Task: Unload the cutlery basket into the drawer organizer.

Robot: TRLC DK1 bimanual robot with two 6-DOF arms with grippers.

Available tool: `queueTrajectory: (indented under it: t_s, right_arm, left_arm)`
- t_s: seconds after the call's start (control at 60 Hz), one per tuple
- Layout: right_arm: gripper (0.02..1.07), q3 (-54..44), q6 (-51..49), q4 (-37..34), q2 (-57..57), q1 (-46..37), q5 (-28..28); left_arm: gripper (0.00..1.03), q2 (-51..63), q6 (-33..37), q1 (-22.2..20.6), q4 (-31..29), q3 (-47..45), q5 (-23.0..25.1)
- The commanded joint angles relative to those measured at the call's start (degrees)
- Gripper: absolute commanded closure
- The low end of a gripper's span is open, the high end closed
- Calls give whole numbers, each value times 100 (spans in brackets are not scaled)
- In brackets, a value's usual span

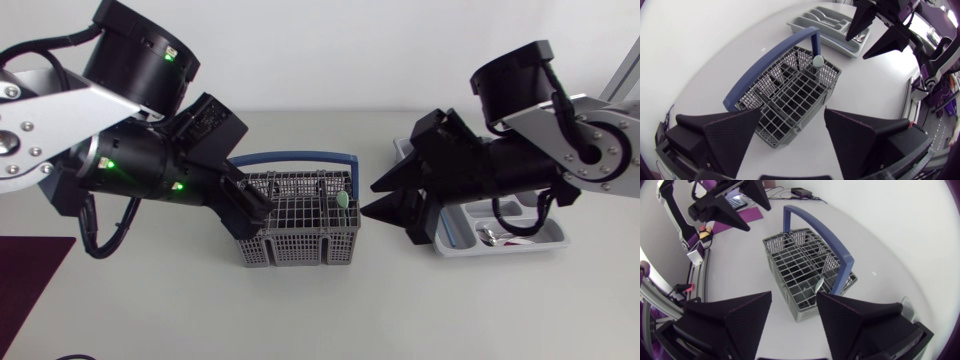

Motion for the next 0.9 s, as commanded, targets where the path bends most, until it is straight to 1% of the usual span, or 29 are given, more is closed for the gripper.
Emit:
queueTrajectory:
  t_s: [0.0,0.117,0.2,0.233,0.283,0.367,0.533,0.6,0.65,0.7,0.883]
  right_arm:
    - [41,-153,889,258,259,213,134]
    - [41,-153,1416,680,461,248,169]
    - [41,-171,1821,1005,558,292,459]
    - [41,-153,1961,1093,602,292,485]
    - [41,-127,2120,1128,690,301,529]
    - [41,-109,2278,1225,813,407,767]
    - [42,-56,2612,1330,1050,442,925]
    - [42,-83,2752,1453,1076,459,1109]
    - [46,-109,2849,1506,1103,477,1197]
    - [48,-135,2893,1568,1138,477,1206]
    - [49,-127,2998,1691,1349,600,1320]
  left_arm:
    - [6,-124,135,57,35,-200,-7]
    - [6,-195,144,92,35,-270,-7]
    - [6,-230,153,118,44,-340,-7]
    - [6,-230,161,136,53,-349,-7]
    - [6,-239,170,145,61,-367,-7]
    - [6,-247,188,189,70,-367,-7]
    - [6,-247,197,197,97,-420,1]
    - [6,-247,197,215,105,-420,1]
    - [6,-247,197,215,105,-420,1]
    - [6,-247,197,215,123,-428,1]
    - [6,-230,197,206,158,-437,1]
